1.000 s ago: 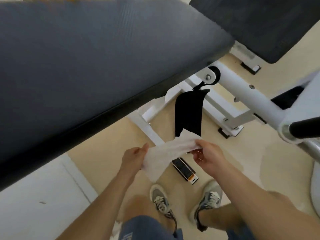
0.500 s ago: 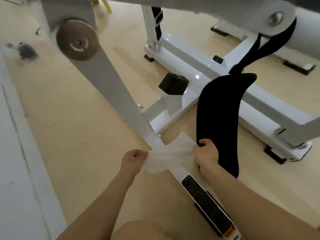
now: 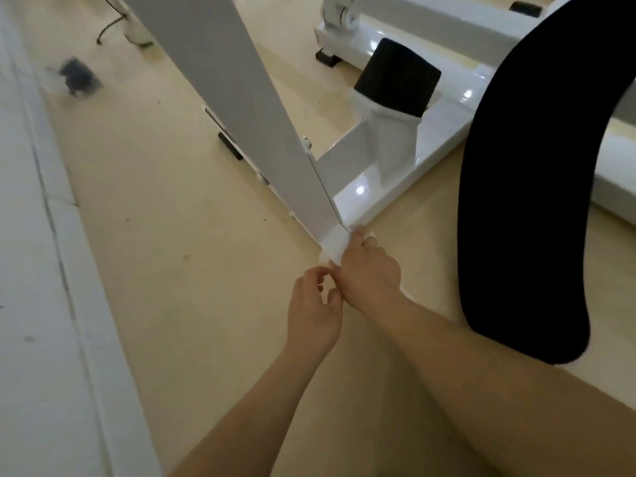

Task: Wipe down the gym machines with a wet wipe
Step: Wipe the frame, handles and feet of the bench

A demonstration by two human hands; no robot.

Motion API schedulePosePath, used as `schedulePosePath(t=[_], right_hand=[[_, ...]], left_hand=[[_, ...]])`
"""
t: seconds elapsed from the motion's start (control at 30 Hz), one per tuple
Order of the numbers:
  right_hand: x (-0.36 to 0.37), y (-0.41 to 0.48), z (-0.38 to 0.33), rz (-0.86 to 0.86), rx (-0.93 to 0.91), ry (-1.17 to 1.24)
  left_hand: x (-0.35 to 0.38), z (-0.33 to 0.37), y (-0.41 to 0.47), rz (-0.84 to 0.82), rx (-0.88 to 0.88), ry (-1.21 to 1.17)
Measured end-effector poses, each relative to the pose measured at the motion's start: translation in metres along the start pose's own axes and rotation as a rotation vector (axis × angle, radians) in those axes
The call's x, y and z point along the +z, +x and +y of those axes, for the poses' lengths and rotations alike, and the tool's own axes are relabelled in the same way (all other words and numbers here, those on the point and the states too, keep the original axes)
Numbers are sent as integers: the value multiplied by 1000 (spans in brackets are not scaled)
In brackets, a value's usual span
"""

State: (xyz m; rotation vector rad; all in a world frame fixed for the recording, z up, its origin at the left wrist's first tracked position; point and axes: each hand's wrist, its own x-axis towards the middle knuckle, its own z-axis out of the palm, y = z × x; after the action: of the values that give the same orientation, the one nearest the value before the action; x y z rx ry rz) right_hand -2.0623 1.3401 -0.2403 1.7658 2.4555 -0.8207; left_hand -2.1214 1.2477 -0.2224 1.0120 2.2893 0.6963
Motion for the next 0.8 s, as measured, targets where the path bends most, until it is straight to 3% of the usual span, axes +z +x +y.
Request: schedulePosePath(t=[0.07,0.17,0.3,0.4,0.5,0.6,0.67,0.8], right_hand=[[4,-23,16,15,-78,-115],[4,-54,38,49,-79,-186],[3,-38,27,-50,-188,-110],[-5,-15,18,-68,-338,-58],[-8,-21,32,-106,-363,78],[-13,-35,43,-90,-129,355],[-17,-40,42,-109,-1,357],[-26,-46,32,-68,-50,287]], left_hand=[[10,2,8,-12,13,7],[27,7,6,-48,-102,-130],[34,13,9,42,-355,-562],[40,20,20,153,-369,-768],[49,17,15,163,-279,-646],[49,17,21,231,-177,-453],[50,23,24,250,-151,-387],[55,33,27,243,-194,-528]])
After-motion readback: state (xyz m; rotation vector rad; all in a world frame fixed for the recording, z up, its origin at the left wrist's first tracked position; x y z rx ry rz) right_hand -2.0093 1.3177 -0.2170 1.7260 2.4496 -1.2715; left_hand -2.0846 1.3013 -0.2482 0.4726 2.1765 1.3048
